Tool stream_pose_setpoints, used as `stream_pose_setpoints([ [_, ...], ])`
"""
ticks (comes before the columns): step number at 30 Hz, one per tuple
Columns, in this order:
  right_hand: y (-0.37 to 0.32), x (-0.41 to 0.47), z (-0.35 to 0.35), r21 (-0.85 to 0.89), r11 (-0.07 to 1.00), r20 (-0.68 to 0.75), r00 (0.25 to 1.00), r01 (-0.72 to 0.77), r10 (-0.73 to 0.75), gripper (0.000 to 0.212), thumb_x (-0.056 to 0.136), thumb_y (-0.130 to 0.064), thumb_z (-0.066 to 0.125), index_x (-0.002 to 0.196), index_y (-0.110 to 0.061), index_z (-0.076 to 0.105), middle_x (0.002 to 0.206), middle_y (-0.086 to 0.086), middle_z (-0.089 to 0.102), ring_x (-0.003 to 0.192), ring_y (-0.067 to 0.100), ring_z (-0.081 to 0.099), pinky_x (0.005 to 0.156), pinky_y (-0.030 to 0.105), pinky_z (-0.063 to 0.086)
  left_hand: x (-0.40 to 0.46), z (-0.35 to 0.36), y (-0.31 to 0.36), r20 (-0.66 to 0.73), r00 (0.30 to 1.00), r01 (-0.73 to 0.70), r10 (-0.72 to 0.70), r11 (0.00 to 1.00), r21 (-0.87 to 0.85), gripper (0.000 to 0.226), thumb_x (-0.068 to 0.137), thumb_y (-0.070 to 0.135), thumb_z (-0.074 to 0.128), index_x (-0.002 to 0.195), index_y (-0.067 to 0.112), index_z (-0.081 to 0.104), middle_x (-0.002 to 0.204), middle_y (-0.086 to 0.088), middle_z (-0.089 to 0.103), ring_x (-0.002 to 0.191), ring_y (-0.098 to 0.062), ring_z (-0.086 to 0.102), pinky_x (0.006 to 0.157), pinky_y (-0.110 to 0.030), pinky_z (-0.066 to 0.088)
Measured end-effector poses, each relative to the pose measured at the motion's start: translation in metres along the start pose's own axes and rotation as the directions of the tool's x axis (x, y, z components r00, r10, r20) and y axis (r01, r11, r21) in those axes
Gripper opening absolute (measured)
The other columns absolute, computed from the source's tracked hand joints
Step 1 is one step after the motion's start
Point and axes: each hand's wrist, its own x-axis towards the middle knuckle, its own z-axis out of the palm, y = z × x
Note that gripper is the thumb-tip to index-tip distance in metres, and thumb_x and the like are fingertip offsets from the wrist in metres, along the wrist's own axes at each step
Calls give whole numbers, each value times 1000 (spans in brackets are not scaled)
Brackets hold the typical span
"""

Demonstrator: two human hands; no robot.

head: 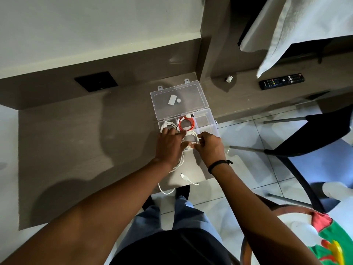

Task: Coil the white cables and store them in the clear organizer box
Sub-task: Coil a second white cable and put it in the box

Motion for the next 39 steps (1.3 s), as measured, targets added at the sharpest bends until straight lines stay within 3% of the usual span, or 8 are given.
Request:
stream_pose_setpoints([
  [3,4,1,4,-86,995,-26,998,48,-50,17,85,-23,78,96,-12,72,86,9,72,75,26,66,69,27,49,0,-1,2,-13,999,-41,41,999,22,47,100,53,51,135,25,63,115,-5,68,111,-31,53,96,-44,44],
  [8,4,0,8,-150,986,-66,994,77,-88,21,86,-17,76,106,-12,75,105,14,66,83,32,68,74,35,57,-4,-3,-3,11,990,-139,139,990,-19,48,99,43,57,139,17,60,117,-6,68,109,-31,54,94,-44,45],
  [11,4,3,11,-134,988,-60,994,78,-86,13,86,-10,72,99,-11,74,101,12,66,82,32,68,72,33,55,-3,-7,-5,55,984,-170,170,985,3,46,95,43,63,134,18,64,119,-5,68,112,-31,54,96,-44,46],
  [18,14,16,9,-122,980,97,984,159,-148,18,91,-19,72,106,-9,74,103,13,68,93,27,66,78,24,47,5,-4,11,120,992,33,-36,999,25,26,96,35,65,106,13,73,113,-11,70,116,-35,53,95,-46,47],
  [22,17,21,7,-169,978,136,986,121,-99,38,85,-19,79,121,-16,71,124,11,63,111,28,63,101,33,50,9,-3,13,133,990,32,-42,997,71,26,95,38,65,102,15,74,114,-11,70,118,-37,52,95,-47,41],
  [29,20,35,2,-156,980,205,975,120,-87,24,88,-13,74,113,-13,74,108,11,73,99,26,68,92,30,52,14,-5,17,124,981,142,-148,988,59,35,86,46,75,108,18,75,117,-10,71,122,-35,52,99,-47,42],
  [33,8,38,7,-319,930,206,971,183,-120,19,85,-15,77,104,-12,74,106,10,70,94,25,69,87,34,58,19,-3,24,118,977,169,-177,983,76,35,84,45,75,110,22,67,118,-9,70,122,-36,52,102,-49,40],
  [39,-2,39,13,-384,906,148,980,180,-132,30,86,-16,78,114,-13,68,109,11,69,95,28,71,88,41,60,17,5,29,51,981,182,-188,978,106,31,81,43,77,105,25,67,116,-6,70,123,-33,52,99,-51,34],
])
